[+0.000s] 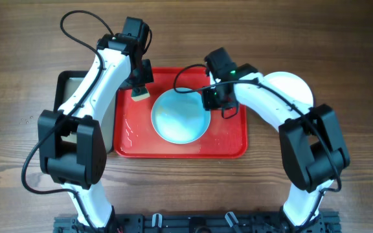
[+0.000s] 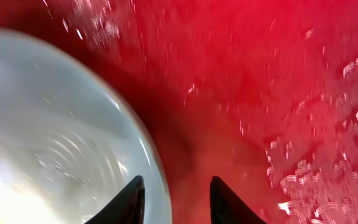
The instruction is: Clean dirty plates on tray and stack at the side
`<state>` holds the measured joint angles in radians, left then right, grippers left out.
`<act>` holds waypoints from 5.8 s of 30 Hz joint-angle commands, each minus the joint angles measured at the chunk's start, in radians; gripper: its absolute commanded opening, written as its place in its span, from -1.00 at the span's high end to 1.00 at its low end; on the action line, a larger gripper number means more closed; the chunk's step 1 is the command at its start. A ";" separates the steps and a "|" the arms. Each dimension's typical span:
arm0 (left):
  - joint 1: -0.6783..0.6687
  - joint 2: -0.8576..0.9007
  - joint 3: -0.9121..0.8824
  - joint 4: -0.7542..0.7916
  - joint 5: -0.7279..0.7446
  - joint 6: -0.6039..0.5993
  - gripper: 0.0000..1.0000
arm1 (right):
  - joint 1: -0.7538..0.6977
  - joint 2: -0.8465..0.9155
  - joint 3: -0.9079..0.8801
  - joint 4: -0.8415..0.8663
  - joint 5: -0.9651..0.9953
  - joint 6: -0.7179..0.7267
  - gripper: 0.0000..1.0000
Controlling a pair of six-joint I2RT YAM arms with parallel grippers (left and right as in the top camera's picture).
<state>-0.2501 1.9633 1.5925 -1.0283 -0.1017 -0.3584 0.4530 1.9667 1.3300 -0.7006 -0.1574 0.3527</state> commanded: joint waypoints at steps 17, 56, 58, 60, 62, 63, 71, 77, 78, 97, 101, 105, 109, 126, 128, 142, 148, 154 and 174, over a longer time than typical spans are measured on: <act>0.003 0.000 0.008 0.006 0.015 -0.017 0.92 | -0.020 -0.175 0.007 -0.134 0.226 0.121 0.91; 0.003 0.000 0.008 0.011 0.015 -0.017 0.91 | -0.034 -0.448 -0.017 -0.201 0.399 0.035 0.91; 0.003 0.000 0.008 0.011 0.015 -0.017 0.91 | -0.169 -0.448 -0.017 -0.190 0.284 0.010 0.91; 0.003 0.000 0.008 0.013 0.015 -0.017 0.92 | -0.290 -0.448 -0.017 -0.197 0.217 -0.011 0.91; 0.004 0.000 0.009 0.015 0.015 -0.016 0.92 | -0.425 -0.444 -0.017 -0.211 0.188 -0.011 0.91; 0.006 -0.001 0.010 0.014 0.014 -0.016 0.92 | -0.480 -0.439 -0.020 -0.212 0.185 -0.010 0.91; 0.177 -0.063 0.020 -0.100 -0.053 -0.016 0.92 | -0.721 -0.386 -0.236 -0.050 0.156 0.025 0.91; 0.276 -0.063 0.008 -0.118 -0.053 -0.010 0.92 | -0.723 -0.300 -0.364 0.120 0.159 0.043 0.60; 0.278 -0.063 0.008 -0.121 -0.053 -0.002 0.92 | -0.723 -0.294 -0.364 0.119 0.156 0.043 0.28; 0.347 -0.061 -0.245 0.106 -0.201 0.013 0.70 | -0.624 -0.507 -0.129 -0.132 -0.076 -0.065 -0.56; 0.347 -0.061 -0.301 0.132 -0.078 0.010 -0.31 | -0.611 -0.515 -0.123 -0.145 -0.076 -0.063 -0.57; 0.347 -0.066 -0.264 0.107 -0.044 0.009 -1.00 | -0.606 -0.563 -0.094 -0.165 -0.077 -0.064 -0.58; 0.346 -0.106 -0.130 0.009 -0.044 0.002 -1.00 | -0.606 -0.645 -0.001 -0.246 -0.076 -0.098 -0.58; 0.346 -0.148 -0.106 0.037 -0.045 0.002 -1.00 | -0.607 -1.125 0.145 -0.379 -0.075 -0.171 -1.00; 0.346 -0.148 -0.106 0.037 -0.044 0.002 -1.00 | -0.607 -1.123 0.142 -0.397 -0.024 -0.177 -0.99; 0.346 -0.148 -0.106 0.037 -0.044 0.002 -1.00 | -0.480 -1.545 -0.853 0.535 -0.158 -0.238 -1.00; 0.346 -0.148 -0.106 0.037 -0.044 0.002 -1.00 | -0.478 -1.909 -1.286 0.739 -0.154 -0.193 -0.99; 0.346 -0.148 -0.106 0.037 -0.044 0.002 -1.00 | -0.476 -1.963 -1.324 0.722 -0.103 -0.195 -0.99; 0.311 -0.197 -0.106 0.037 -0.044 0.003 -1.00 | -0.476 -1.962 -1.324 0.723 -0.102 -0.195 -0.99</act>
<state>0.0910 1.8194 1.4776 -0.9913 -0.1509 -0.3508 -0.0277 0.0200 0.0067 0.0177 -0.2794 0.1421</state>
